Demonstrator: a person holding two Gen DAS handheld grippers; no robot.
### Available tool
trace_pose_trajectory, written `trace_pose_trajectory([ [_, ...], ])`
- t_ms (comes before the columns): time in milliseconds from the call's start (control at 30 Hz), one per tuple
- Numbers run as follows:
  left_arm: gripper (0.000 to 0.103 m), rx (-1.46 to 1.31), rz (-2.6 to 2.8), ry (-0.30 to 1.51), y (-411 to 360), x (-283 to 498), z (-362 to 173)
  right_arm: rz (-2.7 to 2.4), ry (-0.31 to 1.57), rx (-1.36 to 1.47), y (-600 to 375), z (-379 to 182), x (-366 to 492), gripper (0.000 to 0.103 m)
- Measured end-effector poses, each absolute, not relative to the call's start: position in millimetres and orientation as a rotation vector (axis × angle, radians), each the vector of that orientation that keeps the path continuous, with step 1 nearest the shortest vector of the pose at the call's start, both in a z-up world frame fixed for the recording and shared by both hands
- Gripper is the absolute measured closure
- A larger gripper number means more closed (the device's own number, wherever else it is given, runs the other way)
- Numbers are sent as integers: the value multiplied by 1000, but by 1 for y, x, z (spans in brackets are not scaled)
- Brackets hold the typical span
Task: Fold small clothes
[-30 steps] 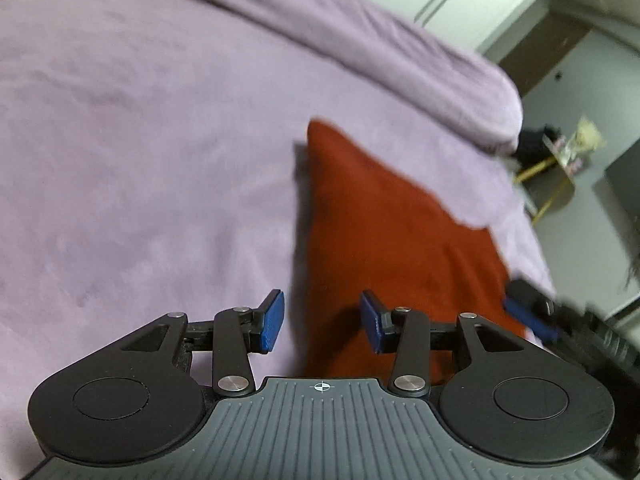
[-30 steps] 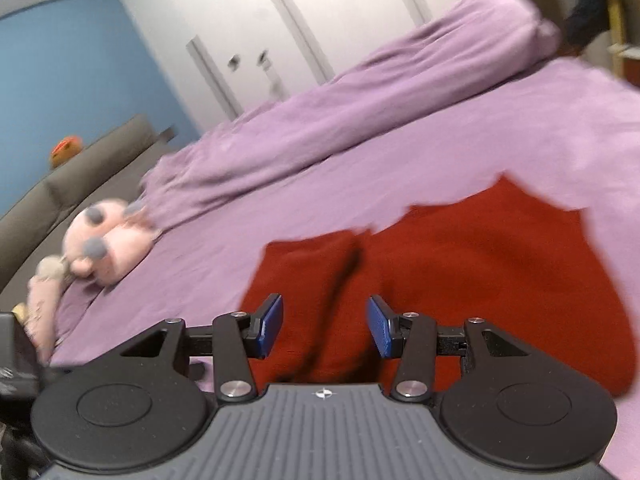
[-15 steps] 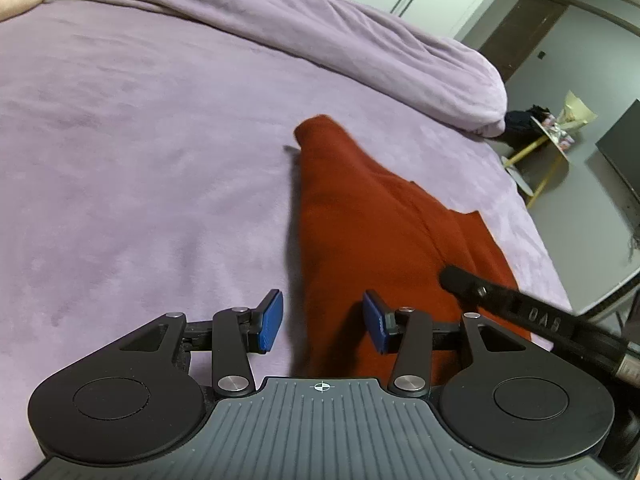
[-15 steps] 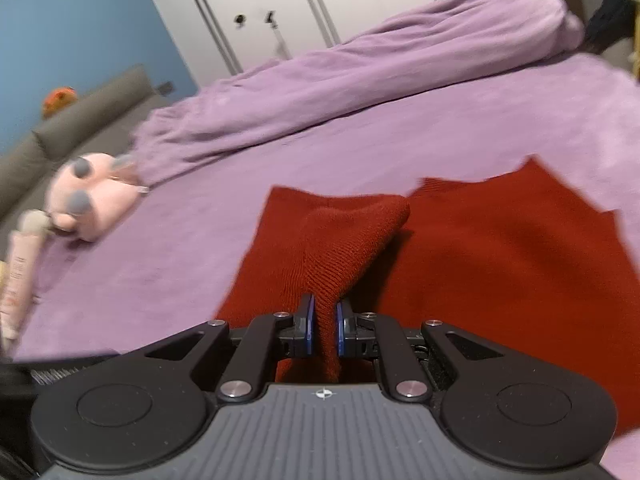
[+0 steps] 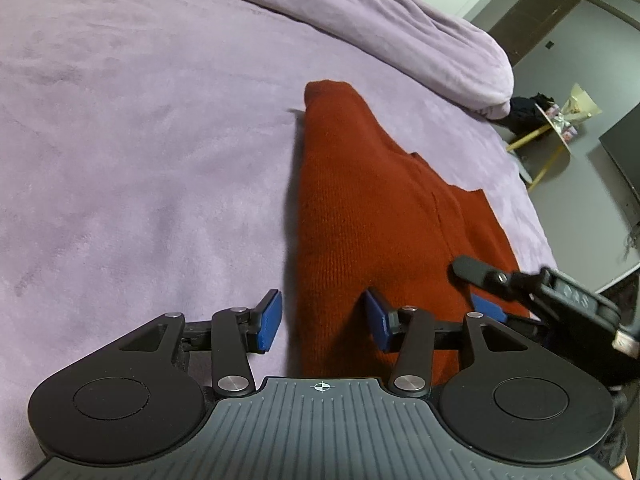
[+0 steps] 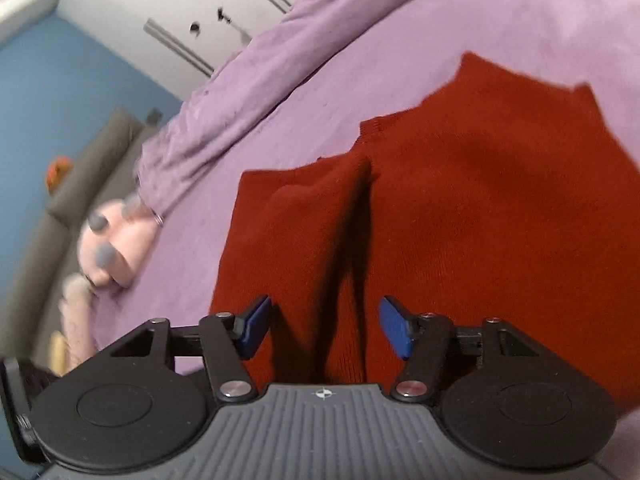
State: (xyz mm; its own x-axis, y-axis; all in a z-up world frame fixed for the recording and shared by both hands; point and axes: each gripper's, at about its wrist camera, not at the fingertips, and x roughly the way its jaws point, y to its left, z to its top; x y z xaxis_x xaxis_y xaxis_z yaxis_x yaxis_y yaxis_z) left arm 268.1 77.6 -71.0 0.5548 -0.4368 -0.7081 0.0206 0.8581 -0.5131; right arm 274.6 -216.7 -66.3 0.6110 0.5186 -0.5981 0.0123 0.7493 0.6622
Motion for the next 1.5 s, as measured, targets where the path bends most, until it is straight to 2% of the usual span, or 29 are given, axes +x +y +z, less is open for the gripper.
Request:
trace_pose_trajectory([
  [167, 50, -480, -279, 954, 75, 270, -71, 368, 914, 756, -206, -76, 296, 65],
  [200, 49, -477, -276, 952, 75, 270, -72, 382, 922, 743, -200, -76, 301, 65],
  [300, 46, -452, -270, 935, 73, 266, -73, 407, 923, 651, -181, -68, 306, 71],
  [433, 46, -445, -256, 919, 74, 250, -63, 378, 894, 467, -163, -48, 302, 86],
  [633, 44, -324, -317, 870, 52, 209, -45, 351, 731, 64, -130, 6, 278, 88],
  [833, 45, -213, -302, 901, 7, 225, -54, 216, 622, -186, -149, 34, 260, 88],
  [967, 43, -287, -302, 945, -6, 238, -62, 107, 732, -113, -201, 5, 261, 87],
  [1067, 45, -314, -308, 983, -13, 242, -69, 135, 811, 81, -239, -23, 263, 83],
  [1133, 45, -291, -302, 985, -16, 243, -70, 168, 789, 277, -262, -30, 261, 75],
  [1167, 45, -285, -303, 985, -17, 243, -70, 183, 787, 363, -271, -33, 262, 66],
  [1233, 45, -277, -301, 986, -19, 243, -71, 220, 779, 503, -285, -42, 263, 55],
  [1300, 45, -268, -296, 988, -22, 245, -71, 243, 777, 613, -292, -52, 266, 52],
  [1367, 44, -264, -286, 986, -24, 244, -71, 290, 774, 709, -298, -61, 269, 40],
  [1500, 44, -250, -265, 980, -30, 242, -71, 326, 836, 674, -281, -58, 287, 40],
])
